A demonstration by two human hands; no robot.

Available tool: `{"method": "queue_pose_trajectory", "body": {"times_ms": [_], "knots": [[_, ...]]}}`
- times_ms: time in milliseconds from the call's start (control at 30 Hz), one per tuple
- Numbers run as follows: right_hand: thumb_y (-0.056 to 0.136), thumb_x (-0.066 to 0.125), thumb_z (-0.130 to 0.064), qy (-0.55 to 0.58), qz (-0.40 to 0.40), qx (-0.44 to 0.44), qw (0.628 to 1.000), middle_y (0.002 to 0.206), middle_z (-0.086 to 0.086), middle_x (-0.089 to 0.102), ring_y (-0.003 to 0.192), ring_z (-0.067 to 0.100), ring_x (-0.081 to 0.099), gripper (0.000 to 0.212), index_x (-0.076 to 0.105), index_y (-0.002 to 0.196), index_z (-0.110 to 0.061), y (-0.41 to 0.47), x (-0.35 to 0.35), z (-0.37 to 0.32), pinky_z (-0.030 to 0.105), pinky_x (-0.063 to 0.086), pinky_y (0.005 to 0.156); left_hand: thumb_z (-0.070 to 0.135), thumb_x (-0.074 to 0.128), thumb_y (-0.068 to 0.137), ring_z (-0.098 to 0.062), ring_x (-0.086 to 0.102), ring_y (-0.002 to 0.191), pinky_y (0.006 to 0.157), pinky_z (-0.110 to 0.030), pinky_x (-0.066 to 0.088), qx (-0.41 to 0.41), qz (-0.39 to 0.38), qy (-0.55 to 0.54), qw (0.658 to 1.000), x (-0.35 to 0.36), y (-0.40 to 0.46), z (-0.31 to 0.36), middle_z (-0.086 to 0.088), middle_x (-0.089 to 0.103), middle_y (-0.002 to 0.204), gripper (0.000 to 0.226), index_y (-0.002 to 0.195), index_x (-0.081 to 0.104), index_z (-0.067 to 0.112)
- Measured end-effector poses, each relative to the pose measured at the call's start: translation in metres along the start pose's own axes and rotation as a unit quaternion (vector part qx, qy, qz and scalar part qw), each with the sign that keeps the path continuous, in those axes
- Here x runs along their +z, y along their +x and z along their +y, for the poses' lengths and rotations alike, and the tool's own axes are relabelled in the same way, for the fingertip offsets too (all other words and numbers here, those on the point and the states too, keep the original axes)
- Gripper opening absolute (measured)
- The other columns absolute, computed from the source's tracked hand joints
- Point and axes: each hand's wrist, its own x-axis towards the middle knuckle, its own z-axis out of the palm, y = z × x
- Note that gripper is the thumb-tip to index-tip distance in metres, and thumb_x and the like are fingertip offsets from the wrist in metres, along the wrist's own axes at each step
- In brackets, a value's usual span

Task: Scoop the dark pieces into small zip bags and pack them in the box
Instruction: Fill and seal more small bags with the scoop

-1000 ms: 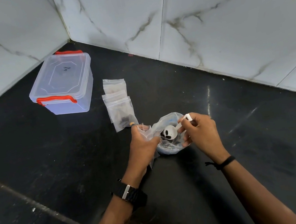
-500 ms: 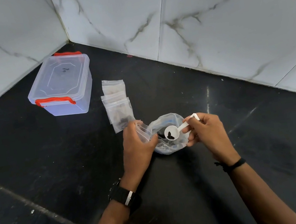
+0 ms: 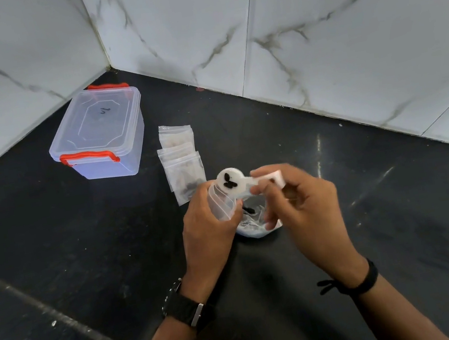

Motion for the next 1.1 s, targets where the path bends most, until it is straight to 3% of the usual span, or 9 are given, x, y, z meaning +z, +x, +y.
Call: {"method": "queue_pose_trajectory", "body": {"times_ms": [100,200,433,567,733,833,900,1000,1100], "knots": [[0.091,0.054,-0.023,-0.158,-0.068,-0.102,0.98,0.092,-0.004,0.071,0.071,0.004,0.06,0.026,0.067,0.113,-0.017,-0.006,0.004,0.006,0.012,0.052,0.063,0.031,0.075,0.078,0.004,0.052,0.091,0.078,-0.003,0.042,-0.022,0.008,-0.01,1.0,-0.002,0.001,0.006,0.022,0.05,0.099,0.044,0.107,0.042,0.036],[0.089,0.05,-0.024,-0.172,-0.068,-0.136,0.973,0.1,-0.003,0.071,0.078,0.005,0.062,0.034,0.065,0.119,-0.016,-0.007,0.004,0.007,0.015,0.054,0.066,0.025,0.074,0.079,0.01,0.052,0.084,0.07,0.005,0.037,-0.04,0.005,-0.034,0.999,-0.002,0.003,0.009,0.027,0.048,0.092,0.041,0.103,0.042,0.033],[0.091,0.049,-0.024,-0.188,-0.072,-0.176,0.964,0.108,-0.002,0.07,0.081,0.011,0.067,0.037,0.06,0.126,-0.018,-0.013,0.004,0.015,0.031,0.058,0.062,0.028,0.069,0.082,0.004,0.053,0.083,0.069,-0.002,0.041,-0.06,0.005,-0.059,0.996,-0.001,0.004,0.014,0.021,0.05,0.092,0.034,0.106,0.045,0.027],[0.09,0.054,-0.02,-0.138,-0.042,-0.155,0.977,0.098,-0.005,0.07,0.074,0.007,0.067,0.032,0.063,0.121,-0.016,-0.015,0.005,0.016,0.022,0.057,0.063,0.032,0.073,0.08,0.003,0.055,0.083,0.067,-0.002,0.042,-0.066,-0.007,-0.061,0.996,-0.001,0.004,0.012,0.021,0.054,0.093,0.035,0.102,0.047,0.027],[0.091,0.056,-0.021,-0.081,0.079,-0.063,0.992,0.078,-0.011,0.068,0.063,0.013,0.067,0.012,0.067,0.097,-0.023,-0.005,-0.006,0.019,0.034,0.054,0.056,0.042,0.075,0.077,-0.013,0.061,0.099,0.084,-0.027,0.052,-0.106,-0.032,-0.037,0.993,0.003,0.005,-0.009,0.003,0.062,0.109,0.049,0.115,0.052,0.02],[0.091,0.058,-0.014,-0.122,0.051,-0.026,0.991,0.077,-0.01,0.068,0.066,0.012,0.066,0.011,0.066,0.088,-0.021,-0.003,-0.01,0.033,0.035,0.053,0.058,0.041,0.076,0.075,-0.015,0.06,0.099,0.08,-0.026,0.049,-0.126,-0.046,-0.013,0.991,0.008,0.004,-0.015,0.003,0.06,0.108,0.048,0.11,0.048,0.024],[0.09,0.059,-0.011,-0.171,0.0,-0.006,0.985,0.078,-0.006,0.068,0.068,0.011,0.064,0.01,0.068,0.086,-0.014,-0.005,-0.008,0.046,0.036,0.053,0.061,0.044,0.077,0.074,-0.017,0.059,0.103,0.086,-0.033,0.052,-0.137,-0.057,0.005,0.989,0.011,0.002,-0.017,0.0,0.06,0.114,0.058,0.118,0.046,0.022],[0.09,0.061,-0.012,-0.257,-0.046,-0.03,0.965,0.087,-0.003,0.071,0.073,0.009,0.064,0.01,0.069,0.094,-0.014,-0.009,-0.002,0.059,0.033,0.056,0.066,0.043,0.076,0.075,-0.02,0.058,0.107,0.09,-0.036,0.05,-0.141,-0.058,0.019,0.988,0.014,0.001,-0.015,-0.002,0.058,0.12,0.067,0.128,0.042,0.018],[0.088,0.063,-0.01,-0.296,-0.063,-0.059,0.951,0.095,0.003,0.073,0.078,0.017,0.068,0.018,0.069,0.105,-0.011,-0.01,0.002,0.065,0.033,0.058,0.068,0.043,0.076,0.075,-0.019,0.061,0.101,0.085,-0.033,0.052,-0.138,-0.05,0.01,0.989,0.017,0.002,-0.013,-0.002,0.061,0.114,0.061,0.12,0.045,0.018]]}}
